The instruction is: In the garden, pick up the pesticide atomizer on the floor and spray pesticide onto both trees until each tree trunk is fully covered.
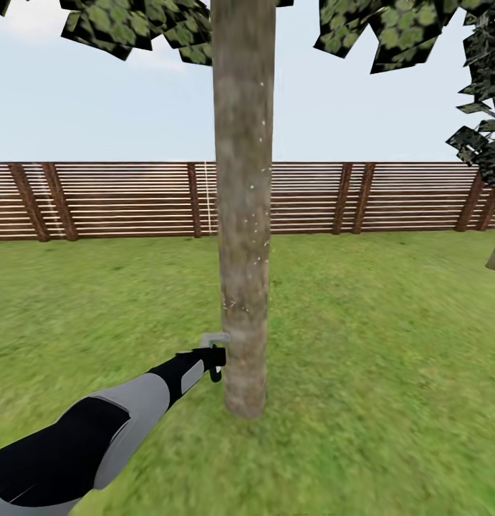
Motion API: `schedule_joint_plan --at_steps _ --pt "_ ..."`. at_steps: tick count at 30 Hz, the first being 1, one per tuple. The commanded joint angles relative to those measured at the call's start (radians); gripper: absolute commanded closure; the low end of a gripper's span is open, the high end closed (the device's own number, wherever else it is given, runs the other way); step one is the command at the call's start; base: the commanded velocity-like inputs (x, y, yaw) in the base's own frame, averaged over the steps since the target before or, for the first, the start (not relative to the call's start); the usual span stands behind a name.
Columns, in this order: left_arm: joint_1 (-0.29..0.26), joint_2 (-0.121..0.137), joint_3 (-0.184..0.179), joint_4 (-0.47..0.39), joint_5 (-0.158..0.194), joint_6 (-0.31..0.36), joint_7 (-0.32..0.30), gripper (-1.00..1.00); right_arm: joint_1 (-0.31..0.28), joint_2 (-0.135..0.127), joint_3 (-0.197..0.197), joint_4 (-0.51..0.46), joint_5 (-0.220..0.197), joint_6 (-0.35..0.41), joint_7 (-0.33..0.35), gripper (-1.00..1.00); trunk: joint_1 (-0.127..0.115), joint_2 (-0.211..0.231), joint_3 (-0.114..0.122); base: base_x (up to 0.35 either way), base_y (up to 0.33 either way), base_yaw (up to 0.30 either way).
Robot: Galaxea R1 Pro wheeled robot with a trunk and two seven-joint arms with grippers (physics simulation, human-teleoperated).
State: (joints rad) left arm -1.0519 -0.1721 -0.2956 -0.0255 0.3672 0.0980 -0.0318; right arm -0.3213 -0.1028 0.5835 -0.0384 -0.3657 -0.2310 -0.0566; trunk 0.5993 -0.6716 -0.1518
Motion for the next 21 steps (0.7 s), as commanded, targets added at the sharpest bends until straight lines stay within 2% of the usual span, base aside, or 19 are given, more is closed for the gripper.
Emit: schedule_joint_plan --at_steps 1,6,17,21 --pt "0.0 0.0 -0.01 -0.001 0.009 0.005 -0.002 1.0 -0.001 0.0 0.009 0.0 -0.007 -0.002 -0.003 -1.0 0.0 -0.001 -0.002 0.0 0.35 -0.289" --pt "0.01 0.0 -0.01 -0.001 0.009 0.005 -0.002 1.0 -0.001 0.005 0.01 0.0 -0.007 -0.002 -0.003 -1.0 0.0 -0.001 -0.007 0.0 0.265 -0.286" --pt "0.021 0.0 -0.011 -0.001 0.009 0.005 -0.002 1.0 -0.001 0.016 0.009 0.0 -0.007 -0.002 -0.003 -1.0 0.0 -0.001 -0.018 -0.004 0.011 -0.285" --pt "0.021 0.0 -0.011 -0.001 0.009 0.005 -0.002 1.0 -0.001 0.016 0.009 0.0 -0.007 -0.002 -0.003 -1.0 0.0 -0.001 -0.019 -0.213 0.0 -0.107"
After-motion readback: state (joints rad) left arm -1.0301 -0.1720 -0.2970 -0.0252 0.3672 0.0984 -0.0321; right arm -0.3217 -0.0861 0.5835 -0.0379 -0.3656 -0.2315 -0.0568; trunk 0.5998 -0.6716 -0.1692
